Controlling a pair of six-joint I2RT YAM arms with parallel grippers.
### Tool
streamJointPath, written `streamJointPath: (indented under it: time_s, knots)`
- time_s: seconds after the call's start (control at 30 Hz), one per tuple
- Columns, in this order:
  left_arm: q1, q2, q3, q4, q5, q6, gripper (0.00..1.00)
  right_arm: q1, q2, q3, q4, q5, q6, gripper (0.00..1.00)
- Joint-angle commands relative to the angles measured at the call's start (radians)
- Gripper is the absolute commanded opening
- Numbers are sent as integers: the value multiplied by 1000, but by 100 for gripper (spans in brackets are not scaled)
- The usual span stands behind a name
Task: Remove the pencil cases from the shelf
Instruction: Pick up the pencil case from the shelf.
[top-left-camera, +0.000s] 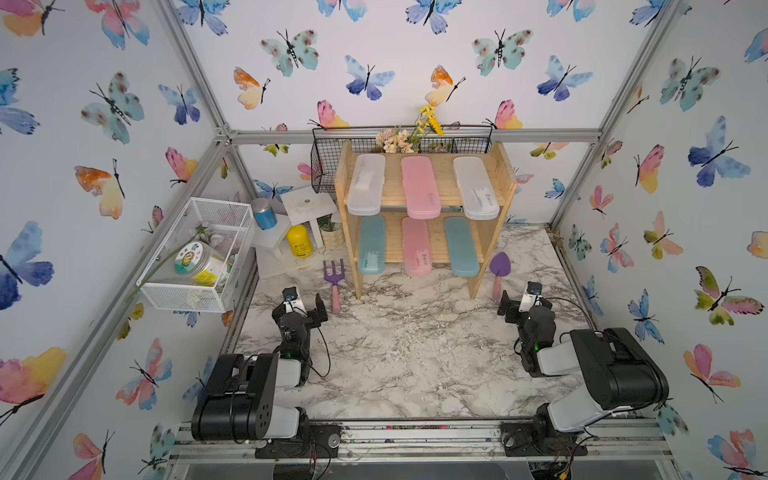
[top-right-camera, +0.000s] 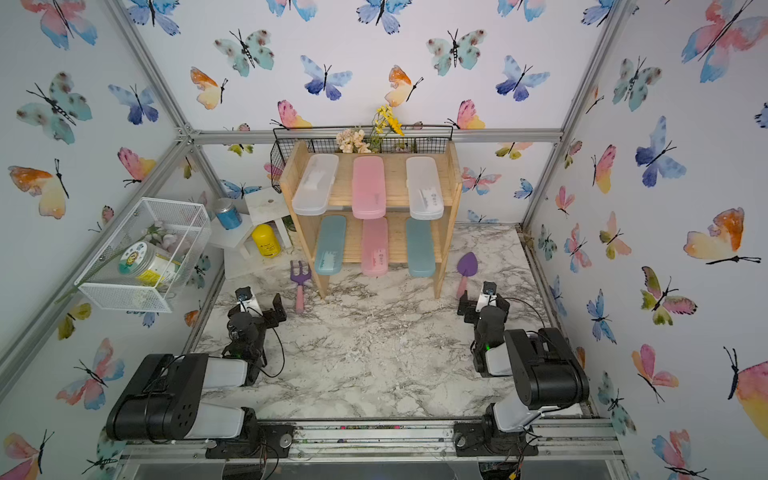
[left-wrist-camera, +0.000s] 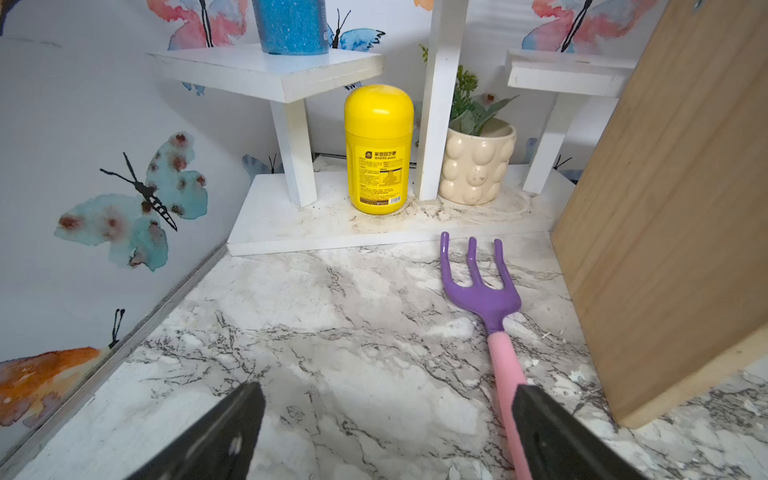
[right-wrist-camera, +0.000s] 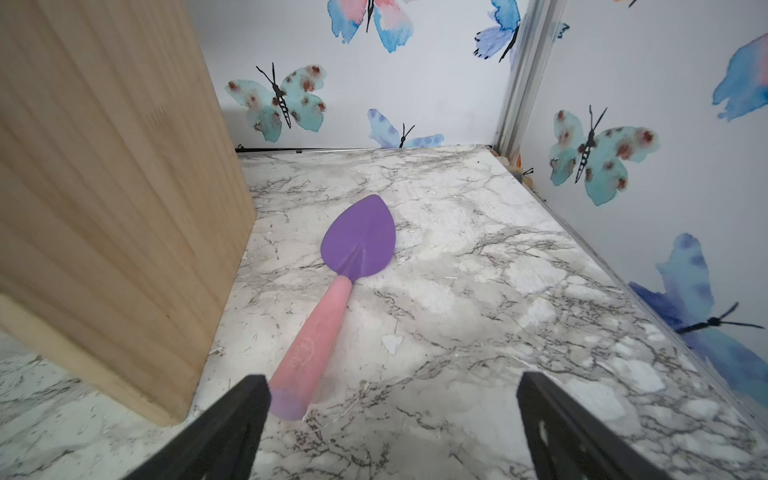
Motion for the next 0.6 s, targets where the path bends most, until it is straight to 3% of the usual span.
streamJointPath:
  time_s: [0.0, 0.37, 0.43, 0.5, 0.57]
  knots:
    - [-2, -11, 2, 14, 24, 8, 99, 3, -9, 13, 5, 28, -6, 99]
    - [-1, -14, 1, 15, 30, 7, 99, -2, -8, 22, -9, 6, -2, 99]
    - [10, -26, 13, 12, 41, 2, 99, -3, -22, -3, 47, 67, 10, 99]
    - [12, -82, 168, -334, 73, 16, 99, -6, -76, -45, 48, 42, 18, 99]
    - [11, -139, 272, -522, 129, -27, 99, 21, -133, 7, -21, 67, -30, 99]
